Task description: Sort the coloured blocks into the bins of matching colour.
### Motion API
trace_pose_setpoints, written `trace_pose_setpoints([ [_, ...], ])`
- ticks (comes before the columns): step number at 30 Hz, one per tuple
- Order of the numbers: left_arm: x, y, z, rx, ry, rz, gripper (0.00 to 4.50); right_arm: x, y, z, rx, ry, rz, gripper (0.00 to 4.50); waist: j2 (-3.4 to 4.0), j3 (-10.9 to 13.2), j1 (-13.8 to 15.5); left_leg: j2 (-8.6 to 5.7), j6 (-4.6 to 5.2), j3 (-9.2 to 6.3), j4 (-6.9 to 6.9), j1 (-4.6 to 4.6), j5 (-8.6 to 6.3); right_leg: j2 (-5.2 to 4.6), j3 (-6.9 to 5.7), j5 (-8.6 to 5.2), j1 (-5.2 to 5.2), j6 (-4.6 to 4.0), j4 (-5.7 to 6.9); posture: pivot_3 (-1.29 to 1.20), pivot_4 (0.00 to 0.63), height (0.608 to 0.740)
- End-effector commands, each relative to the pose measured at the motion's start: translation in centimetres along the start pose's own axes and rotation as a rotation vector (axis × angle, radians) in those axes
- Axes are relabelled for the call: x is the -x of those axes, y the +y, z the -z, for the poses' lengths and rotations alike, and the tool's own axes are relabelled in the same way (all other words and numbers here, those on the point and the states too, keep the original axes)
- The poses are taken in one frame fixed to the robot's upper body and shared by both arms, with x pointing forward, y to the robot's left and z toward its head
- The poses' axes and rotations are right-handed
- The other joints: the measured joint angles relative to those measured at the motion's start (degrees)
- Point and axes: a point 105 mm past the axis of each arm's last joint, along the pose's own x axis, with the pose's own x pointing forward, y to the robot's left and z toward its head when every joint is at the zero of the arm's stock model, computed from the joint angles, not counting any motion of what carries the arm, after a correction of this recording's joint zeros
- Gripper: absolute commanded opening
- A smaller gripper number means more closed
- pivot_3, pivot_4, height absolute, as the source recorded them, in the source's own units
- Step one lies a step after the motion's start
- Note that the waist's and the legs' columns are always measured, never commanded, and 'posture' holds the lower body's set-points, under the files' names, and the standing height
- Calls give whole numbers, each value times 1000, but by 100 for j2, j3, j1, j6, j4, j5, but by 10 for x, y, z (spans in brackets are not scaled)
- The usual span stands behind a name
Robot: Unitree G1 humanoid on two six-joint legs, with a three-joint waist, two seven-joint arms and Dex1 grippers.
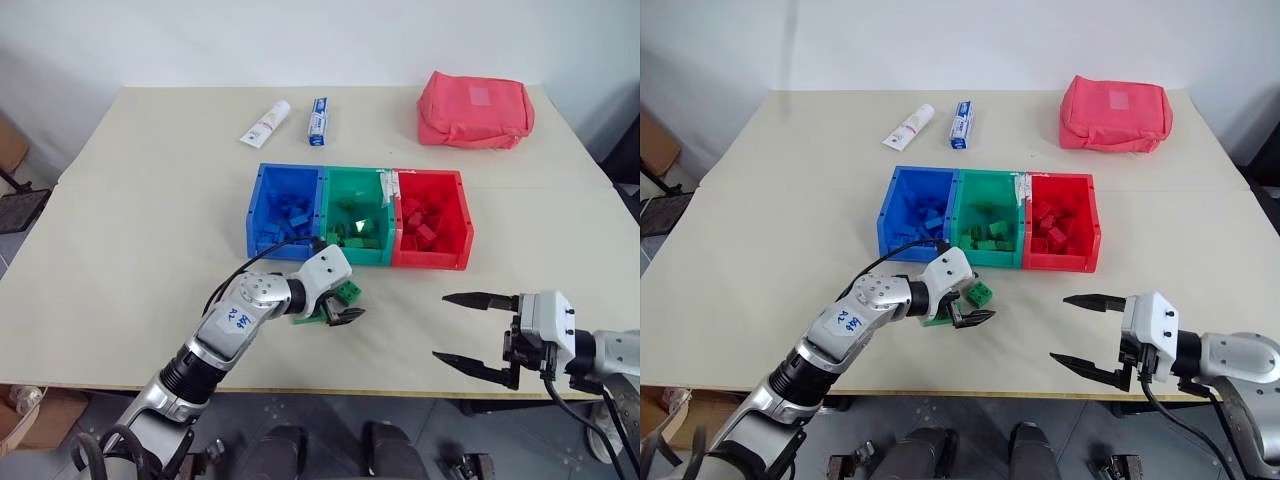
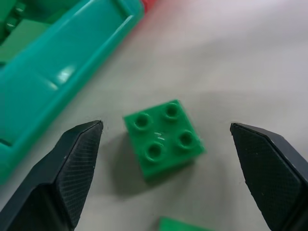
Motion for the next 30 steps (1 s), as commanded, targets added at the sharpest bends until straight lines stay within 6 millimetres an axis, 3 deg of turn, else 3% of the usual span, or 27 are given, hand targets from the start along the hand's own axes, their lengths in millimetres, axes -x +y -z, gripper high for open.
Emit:
trace_pose_setpoints([
  [1, -1, 0, -7, -25, -33, -6, 4500, 3, 4, -9, 27, -21, 36, 4459, 0, 0, 2, 1, 0, 2, 1, 0, 0, 1, 2, 0, 0, 0, 0, 0, 150, 740],
  [7, 5, -1, -18, -29, -88, 29, 4500, 2, 3, -10, 0, -54, 108, 4459, 0, 0, -1, 3, 0, 4, 2, 1, 0, 4, 6, 1, -1, 1, 1, 0, 150, 740],
  [13, 16, 17, -23, -29, -108, 11, 4500, 0, 5, -6, -27, -70, 161, 4459, 0, 0, 2, 2, 0, 5, 4, 1, 0, 3, 9, 2, -1, 2, 2, 0, 150, 740],
  [17, 10, 10, -20, -42, -104, 33, 3649, -1, 1, -7, -15, -71, 169, 4500, 0, 0, 5, 3, 0, 5, 5, 1, 0, 5, 8, 2, -1, 2, 3, 0, 150, 740],
  [28, 3, 5, -11, -61, -50, 35, 191, -2, -3, -11, 3, -68, 165, 4500, 0, 0, 4, 3, 0, 6, 5, 2, 0, 6, 10, 2, -1, 2, 4, 0, 150, 740],
  [30, 3, 5, -10, -50, -47, 36, 46, -3, -3, -11, 5, -67, 161, 4500, 0, 0, 2, 3, 0, 7, 6, 3, 0, 6, 10, 2, -1, 2, 5, 0, 150, 740],
])
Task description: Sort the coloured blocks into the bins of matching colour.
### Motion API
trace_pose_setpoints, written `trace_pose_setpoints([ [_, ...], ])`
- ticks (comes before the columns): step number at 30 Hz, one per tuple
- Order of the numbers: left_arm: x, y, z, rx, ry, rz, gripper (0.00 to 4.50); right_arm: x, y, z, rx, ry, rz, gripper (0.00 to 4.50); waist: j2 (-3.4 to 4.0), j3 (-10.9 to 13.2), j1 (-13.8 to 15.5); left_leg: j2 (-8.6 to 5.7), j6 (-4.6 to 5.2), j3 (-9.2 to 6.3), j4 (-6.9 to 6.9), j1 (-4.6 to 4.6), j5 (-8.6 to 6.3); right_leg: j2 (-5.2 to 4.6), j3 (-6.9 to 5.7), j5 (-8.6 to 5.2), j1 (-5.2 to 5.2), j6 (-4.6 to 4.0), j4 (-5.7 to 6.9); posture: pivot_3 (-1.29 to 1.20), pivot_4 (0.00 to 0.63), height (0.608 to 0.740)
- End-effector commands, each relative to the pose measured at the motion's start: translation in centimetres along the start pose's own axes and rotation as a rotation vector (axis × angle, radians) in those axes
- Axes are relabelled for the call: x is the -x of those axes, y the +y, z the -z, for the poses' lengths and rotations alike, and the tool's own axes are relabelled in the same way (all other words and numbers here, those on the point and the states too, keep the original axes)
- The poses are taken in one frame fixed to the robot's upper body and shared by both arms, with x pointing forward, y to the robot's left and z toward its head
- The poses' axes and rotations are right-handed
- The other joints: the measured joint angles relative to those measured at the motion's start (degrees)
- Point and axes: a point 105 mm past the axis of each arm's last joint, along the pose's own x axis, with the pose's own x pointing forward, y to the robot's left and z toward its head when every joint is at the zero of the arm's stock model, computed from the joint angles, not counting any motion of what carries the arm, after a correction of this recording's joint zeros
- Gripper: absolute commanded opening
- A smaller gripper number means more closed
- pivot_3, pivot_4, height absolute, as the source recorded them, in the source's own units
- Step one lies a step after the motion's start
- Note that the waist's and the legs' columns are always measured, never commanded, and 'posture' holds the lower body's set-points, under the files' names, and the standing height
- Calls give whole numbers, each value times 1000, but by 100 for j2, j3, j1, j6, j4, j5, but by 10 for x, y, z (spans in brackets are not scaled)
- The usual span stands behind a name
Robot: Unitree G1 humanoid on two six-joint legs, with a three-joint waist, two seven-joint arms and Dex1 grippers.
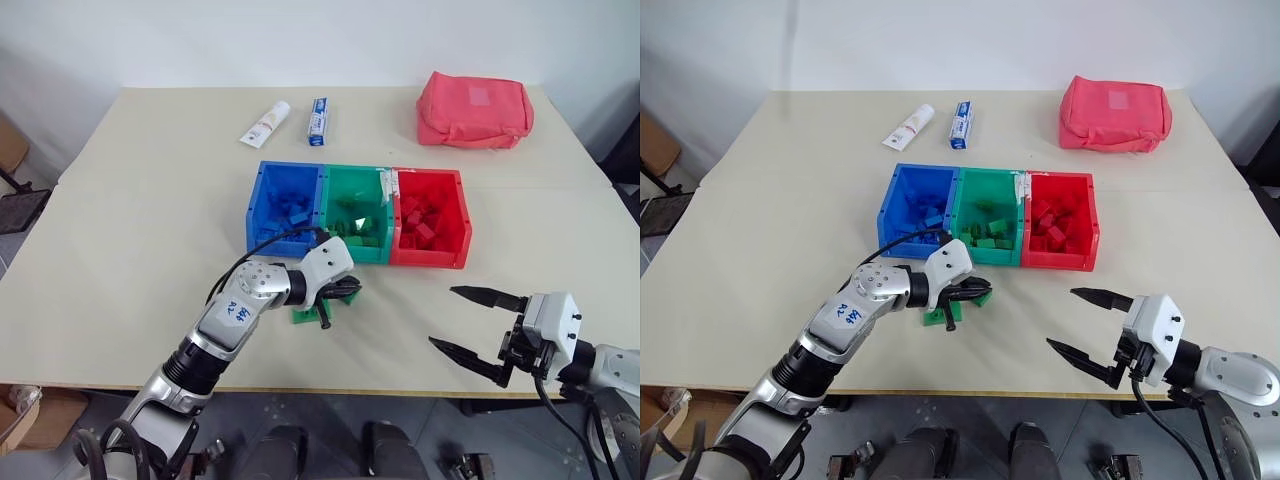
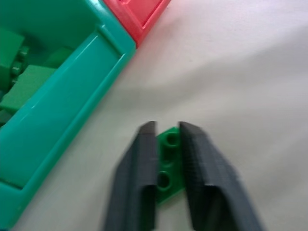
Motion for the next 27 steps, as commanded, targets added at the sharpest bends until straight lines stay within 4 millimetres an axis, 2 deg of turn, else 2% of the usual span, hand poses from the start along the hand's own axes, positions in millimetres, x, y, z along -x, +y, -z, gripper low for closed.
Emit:
trace_pose_setpoints([
  [1, 1, 1, 3, 1, 13, -14, 46, -1, 0, -7, 36, -4, -13, 4500, 0, 0, -2, 0, 0, 0, 0, 0, 0, 0, 0, 0, 0, 0, 1, 0, 150, 740],
  [4, 3, 2, -1, 3, -3, -16, 46, -2, 0, -7, 37, -4, -18, 4500, 0, 0, -3, 0, 0, 0, 0, 0, 0, 0, 0, 0, 0, 0, 1, 0, 150, 740],
  [7, 7, 7, -4, 19, -8, -44, 631, -2, 1, -6, 31, -1, -22, 4500, 0, 0, -5, 0, 0, 0, 1, 0, 0, 0, 0, 0, 0, 0, 1, 0, 150, 740],
  [14, 13, 8, -7, 52, 33, -63, 2842, -2, 2, -4, 28, 4, -26, 4500, 0, 0, -4, -1, 0, 0, 2, 0, 0, 0, 1, 0, 0, 0, 3, 0, 150, 740],
  [19, 8, -4, 4, 84, 122, -33, 4330, -5, 2, -4, 29, 1, -36, 4500, 0, 0, -6, 0, 0, 0, 1, 0, 0, 1, 2, 0, -1, 0, 4, 0, 150, 740],
  [25, 3, 0, 22, 86, 190, -58, 4330, -7, 4, -5, 29, -1, -48, 4500, 0, 0, -2, -1, 0, 0, 4, 0, 0, 0, 2, 0, 0, 0, 4, 0, 150, 740],
  [27, 1, 0, 20, 105, 175, -53, 3932, -6, 4, -4, 28, 1, -49, 4500, 0, -1, 0, -1, 0, 0, 6, 0, 0, 0, 2, 0, 2, 0, 5, 0, 150, 740],
])
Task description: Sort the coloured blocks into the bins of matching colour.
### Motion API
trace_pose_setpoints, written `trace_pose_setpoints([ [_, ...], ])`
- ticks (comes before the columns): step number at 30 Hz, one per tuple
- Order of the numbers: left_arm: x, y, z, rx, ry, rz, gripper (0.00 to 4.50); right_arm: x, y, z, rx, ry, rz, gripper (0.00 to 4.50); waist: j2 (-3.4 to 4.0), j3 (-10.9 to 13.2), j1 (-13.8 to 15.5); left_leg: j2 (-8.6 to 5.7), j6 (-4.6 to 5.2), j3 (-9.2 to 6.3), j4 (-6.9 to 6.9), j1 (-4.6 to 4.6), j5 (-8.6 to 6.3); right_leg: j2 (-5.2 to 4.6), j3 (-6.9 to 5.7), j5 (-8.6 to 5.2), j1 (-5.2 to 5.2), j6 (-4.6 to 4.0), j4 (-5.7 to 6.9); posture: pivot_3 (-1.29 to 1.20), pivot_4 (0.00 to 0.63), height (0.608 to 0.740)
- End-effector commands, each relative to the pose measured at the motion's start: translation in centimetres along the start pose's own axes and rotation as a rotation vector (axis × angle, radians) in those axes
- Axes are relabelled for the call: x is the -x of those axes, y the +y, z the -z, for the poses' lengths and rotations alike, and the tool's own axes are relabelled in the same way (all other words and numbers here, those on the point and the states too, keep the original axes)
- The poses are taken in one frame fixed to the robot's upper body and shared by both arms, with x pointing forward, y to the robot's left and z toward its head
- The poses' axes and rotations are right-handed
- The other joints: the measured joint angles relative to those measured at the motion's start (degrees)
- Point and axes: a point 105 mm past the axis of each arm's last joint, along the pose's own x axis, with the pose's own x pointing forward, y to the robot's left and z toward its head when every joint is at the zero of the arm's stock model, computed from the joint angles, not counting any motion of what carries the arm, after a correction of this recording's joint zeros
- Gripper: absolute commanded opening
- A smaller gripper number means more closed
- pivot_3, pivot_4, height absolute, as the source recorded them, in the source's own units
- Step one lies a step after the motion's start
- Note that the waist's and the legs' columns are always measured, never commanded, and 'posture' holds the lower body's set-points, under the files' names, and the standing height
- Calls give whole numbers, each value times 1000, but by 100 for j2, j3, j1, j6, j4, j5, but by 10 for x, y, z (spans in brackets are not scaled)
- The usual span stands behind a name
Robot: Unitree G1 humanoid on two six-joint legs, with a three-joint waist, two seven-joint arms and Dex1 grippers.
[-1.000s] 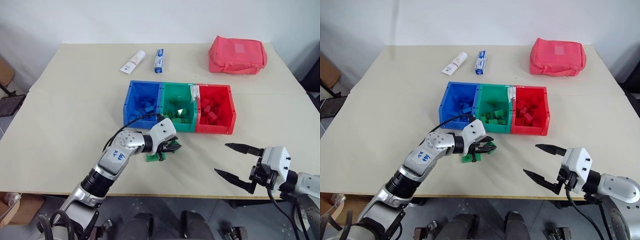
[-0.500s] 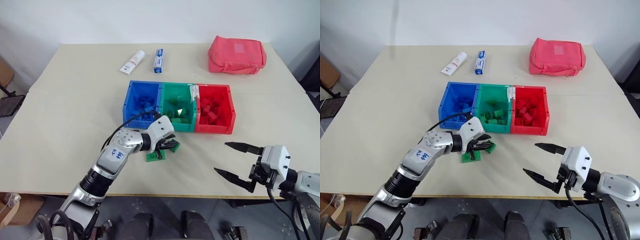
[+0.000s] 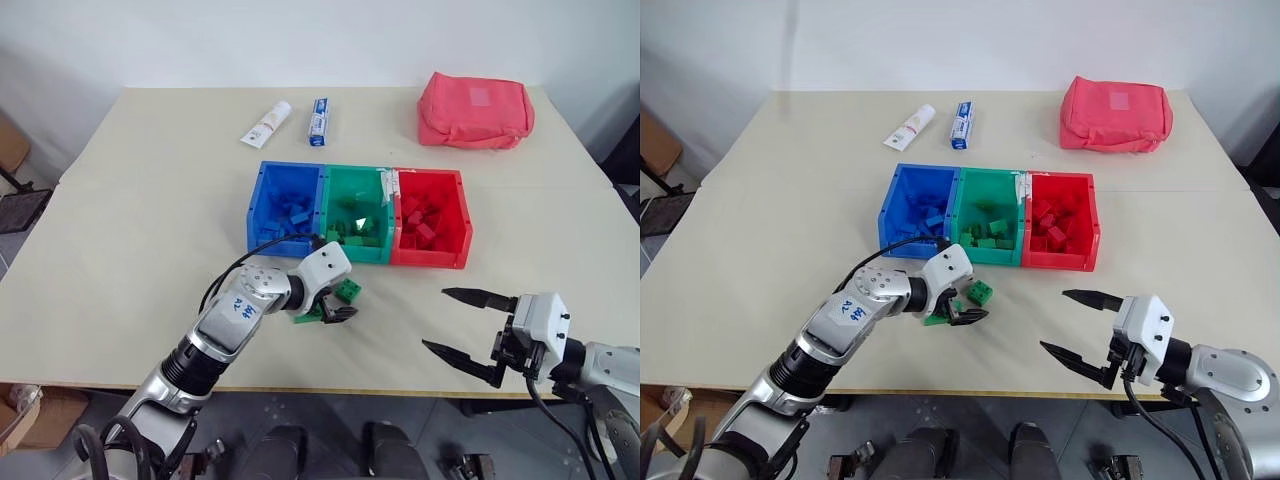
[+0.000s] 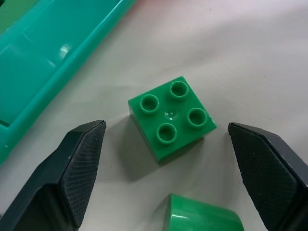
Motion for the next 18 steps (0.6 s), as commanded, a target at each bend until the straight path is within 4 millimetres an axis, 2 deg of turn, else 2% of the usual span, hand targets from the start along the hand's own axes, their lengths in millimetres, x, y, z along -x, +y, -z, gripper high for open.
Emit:
trace_pose_setpoints([
  [1, -3, 1, 3, 24, 4, -4, 3730, 1, 0, -5, 24, -2, -12, 4500, 0, 0, 5, 0, 0, 0, 2, 0, 0, 0, 0, 0, 0, 0, 1, 0, 150, 740],
  [6, -1, -7, 5, 39, -10, 23, 2217, -1, 1, -4, 21, 1, -11, 4500, 0, 0, 9, 0, 2, 0, 3, 0, -1, 0, 0, 0, 1, 0, 1, 0, 150, 740],
  [9, 3, -14, -5, 25, -91, 57, 1434, -1, 3, -1, 16, 5, -13, 4500, 0, -1, 9, 0, 1, 0, 2, 0, -1, 0, 1, 0, 0, 0, 1, 0, 150, 740],
  [15, 19, -7, -45, -51, -329, 63, 1434, 3, 1, -1, 10, 2, 24, 4500, 0, -1, 26, 0, 1, 0, 8, -2, -1, -1, -1, 0, 1, 0, 1, 0, 150, 740],
  [18, 24, 8, -72, -79, -441, -17, 1434, 9, -9, -10, -28, -67, 129, 4500, 0, 0, 54, 0, 1, 0, 9, -2, -2, 0, -1, 0, 1, 0, 0, 0, 150, 740],
])
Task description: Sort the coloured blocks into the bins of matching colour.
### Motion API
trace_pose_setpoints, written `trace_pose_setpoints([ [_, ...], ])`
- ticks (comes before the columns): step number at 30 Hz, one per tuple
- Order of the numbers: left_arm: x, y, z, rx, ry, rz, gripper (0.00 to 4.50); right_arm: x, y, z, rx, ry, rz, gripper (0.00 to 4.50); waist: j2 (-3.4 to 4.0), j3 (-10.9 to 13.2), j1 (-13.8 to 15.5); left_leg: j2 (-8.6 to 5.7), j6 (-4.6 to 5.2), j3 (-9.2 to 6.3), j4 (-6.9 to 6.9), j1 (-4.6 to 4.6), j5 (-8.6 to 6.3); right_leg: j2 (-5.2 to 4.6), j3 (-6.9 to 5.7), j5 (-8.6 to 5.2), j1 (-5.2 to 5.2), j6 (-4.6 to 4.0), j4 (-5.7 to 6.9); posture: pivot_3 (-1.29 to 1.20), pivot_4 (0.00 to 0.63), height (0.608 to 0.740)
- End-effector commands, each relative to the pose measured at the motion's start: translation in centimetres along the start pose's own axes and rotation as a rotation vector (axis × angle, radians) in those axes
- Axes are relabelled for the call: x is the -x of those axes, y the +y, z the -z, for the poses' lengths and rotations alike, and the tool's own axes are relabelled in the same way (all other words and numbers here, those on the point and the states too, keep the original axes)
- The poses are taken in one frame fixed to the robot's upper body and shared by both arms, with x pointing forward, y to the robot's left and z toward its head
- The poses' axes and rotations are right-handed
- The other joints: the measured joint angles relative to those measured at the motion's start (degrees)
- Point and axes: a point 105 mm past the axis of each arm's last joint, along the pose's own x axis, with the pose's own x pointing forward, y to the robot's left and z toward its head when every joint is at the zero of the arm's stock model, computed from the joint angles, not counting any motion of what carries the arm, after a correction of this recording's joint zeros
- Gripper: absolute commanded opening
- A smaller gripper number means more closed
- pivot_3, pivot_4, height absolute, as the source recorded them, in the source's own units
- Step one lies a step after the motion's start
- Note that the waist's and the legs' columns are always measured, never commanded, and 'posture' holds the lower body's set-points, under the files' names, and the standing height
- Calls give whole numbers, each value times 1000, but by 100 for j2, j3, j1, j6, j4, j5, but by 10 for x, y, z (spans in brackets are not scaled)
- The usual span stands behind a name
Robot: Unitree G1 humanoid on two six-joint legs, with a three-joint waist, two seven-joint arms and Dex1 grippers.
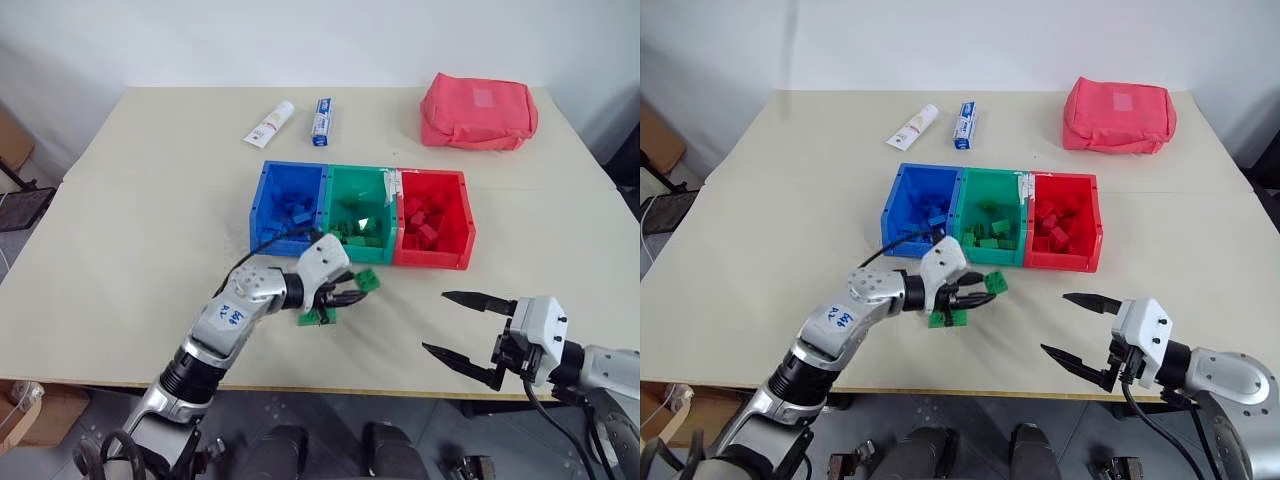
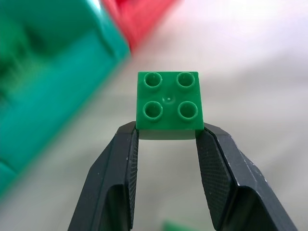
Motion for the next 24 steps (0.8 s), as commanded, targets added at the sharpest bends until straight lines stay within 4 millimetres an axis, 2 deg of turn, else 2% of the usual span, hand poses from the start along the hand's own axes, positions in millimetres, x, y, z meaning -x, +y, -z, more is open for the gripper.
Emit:
trace_pose_setpoints([
  [1, 0, 19, -41, -76, -150, -101, 1434, 7, -14, -19, -24, -111, 131, 4500, 0, 0, 22, -1, 0, 0, 2, 0, 0, 0, 0, 0, 0, 1, 0, 0, 150, 740],
  [4, -7, 54, -43, -110, -97, -266, 1434, 14, -32, -30, -27, -190, 265, 4500, -1, 0, 44, -2, 2, 1, 13, -2, -1, 1, 1, 4, 3, 5, 0, 0, 150, 740],
  [6, -13, 69, -42, -134, -62, -308, 1434, 18, -39, -28, -18, -193, 318, 4500, -1, 0, 36, -3, 2, 3, 12, 0, -2, 3, 2, 4, 3, 6, 3, 0, 150, 740],
  [10, -21, 83, -51, -124, -61, -306, 1434, 22, -45, -25, -5, -182, 358, 4500, -1, 0, 27, -2, 3, 11, 6, -1, -3, 5, 8, 4, -7, 6, 10, 0, 150, 740],
  [12, -17, 86, -57, -126, -89, -292, 1434, 19, -45, -27, 3, -179, 339, 4500, -3, 1, 26, -3, 4, 12, 7, -4, -4, 4, 10, 4, -9, 6, 18, 0, 150, 740],
  [13, -15, 87, -59, -121, -102, -284, 2157, 17, -45, -28, 8, -177, 328, 4500, -3, 1, 14, -3, 5, 12, 8, -5, -4, 5, 10, 4, -10, 6, 29, 0, 150, 740],
  [18, 4, 77, -57, -202, -137, -167, 3733, 13, -42, -29, 12, -177, 267, 4500, -2, 1, -68, 1, 3, 16, 8, -4, -5, 6, 15, 4, -14, 6, 41, 0, 150, 740],
  [20, 25, 74, -46, -250, -130, -115, 4297, 6, -38, -30, 17, -167, 200, 4500, -2, 1, -129, 1, 3, 15, 7, -4, -5, 6, 15, 4, -14, 6, 41, 0, 150, 740],
  [21, 33, 72, -43, -267, -131, -96, 4297, 3, -37, -30, 20, -162, 174, 4500, -1, 1, -139, 1, 3, 18, 6, -3, -5, 6, 19, 4, -15, 6, 42, 0, 150, 740],
  [24, 77, 63, -37, -283, -223, -37, 4297, -9, -27, -32, 39, -145, 55, 4500, 0, 0, -212, 8, 1, 21, 3, -1, -6, 9, 24, 3, -19, 3, 42, 0, 150, 740],
])
